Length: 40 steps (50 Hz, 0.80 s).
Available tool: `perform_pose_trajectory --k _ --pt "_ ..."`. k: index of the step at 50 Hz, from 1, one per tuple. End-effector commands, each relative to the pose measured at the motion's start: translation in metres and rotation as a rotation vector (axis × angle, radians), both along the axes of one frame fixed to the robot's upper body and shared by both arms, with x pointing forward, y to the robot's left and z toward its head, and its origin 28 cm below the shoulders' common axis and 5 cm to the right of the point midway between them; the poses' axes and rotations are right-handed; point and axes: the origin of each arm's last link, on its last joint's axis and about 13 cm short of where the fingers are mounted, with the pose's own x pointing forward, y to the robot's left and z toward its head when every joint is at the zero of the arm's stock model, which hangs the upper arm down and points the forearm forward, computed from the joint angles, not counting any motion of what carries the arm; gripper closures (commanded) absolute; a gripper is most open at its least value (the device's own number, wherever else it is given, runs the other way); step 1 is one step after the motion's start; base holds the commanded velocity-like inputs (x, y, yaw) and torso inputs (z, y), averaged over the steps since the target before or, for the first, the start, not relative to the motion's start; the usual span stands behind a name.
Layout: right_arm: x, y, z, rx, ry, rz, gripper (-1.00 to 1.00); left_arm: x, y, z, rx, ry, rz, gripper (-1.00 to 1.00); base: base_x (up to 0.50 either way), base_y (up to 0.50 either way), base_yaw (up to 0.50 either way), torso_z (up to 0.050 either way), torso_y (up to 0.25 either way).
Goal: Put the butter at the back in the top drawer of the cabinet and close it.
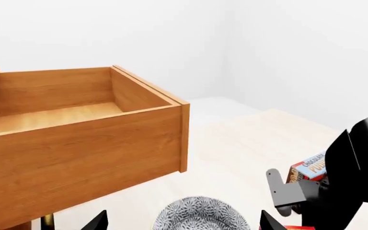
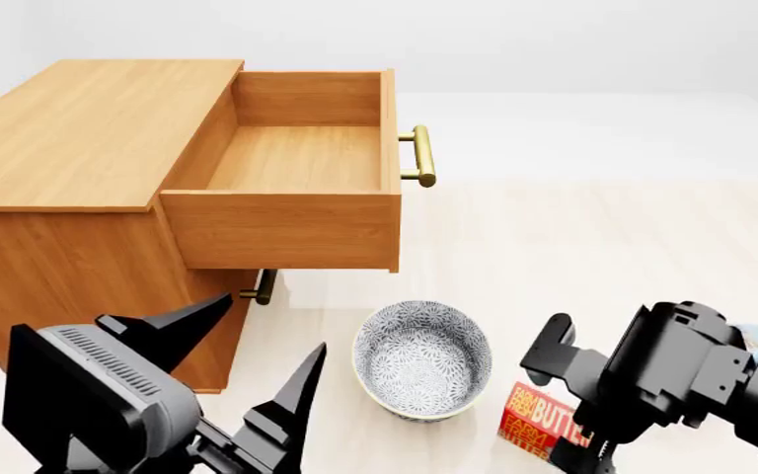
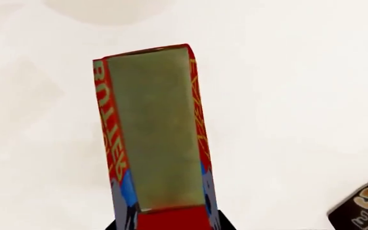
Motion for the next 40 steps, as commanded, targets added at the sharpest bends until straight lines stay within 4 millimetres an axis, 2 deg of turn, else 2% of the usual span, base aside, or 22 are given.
perform_pose_trajectory --k 1,6,14,20,26,34,40 --pt "0.0 0.002 -0.004 0.007 0.005 0.005 1.0 0.001 0.0 0.0 0.0 0.002 -0.002 -1.0 0.0 0.0 0.0 0.0 0.0" --pt "-0.004 0.001 0.0 -0.001 -0.01 0.011 1.0 0.001 0.0 0.0 0.001 0.002 -0.001 -1.0 0.0 0.0 0.0 0.0 0.0" --pt "-0.016 -0.002 0.023 -0.029 -0.042 0.028 1.0 0.001 0.002 0.003 -0.013 0.005 -0.023 -1.0 0.0 0.0 0.0 0.0 0.0" --pt "-0.033 -0.004 0.049 -0.065 -0.078 0.045 1.0 0.003 0.005 0.007 -0.029 0.017 -0.039 -1.0 0.0 0.0 0.0 0.0 0.0" --pt "-0.049 -0.005 0.075 -0.098 -0.115 0.049 1.0 0.009 0.005 0.013 0.029 0.041 -0.09 -1.0 0.0 0.0 0.0 0.0 0.0" --pt "-0.062 -0.001 0.111 -0.142 -0.15 0.07 1.0 0.025 0.012 0.036 0.087 0.04 -0.21 -1.0 0.0 0.0 0.0 0.0 0.0" --pt "-0.068 0.007 0.141 -0.169 -0.18 0.096 1.0 0.038 0.013 0.048 0.272 0.045 -0.323 -1.0 0.0 0.0 0.0 0.0 0.0"
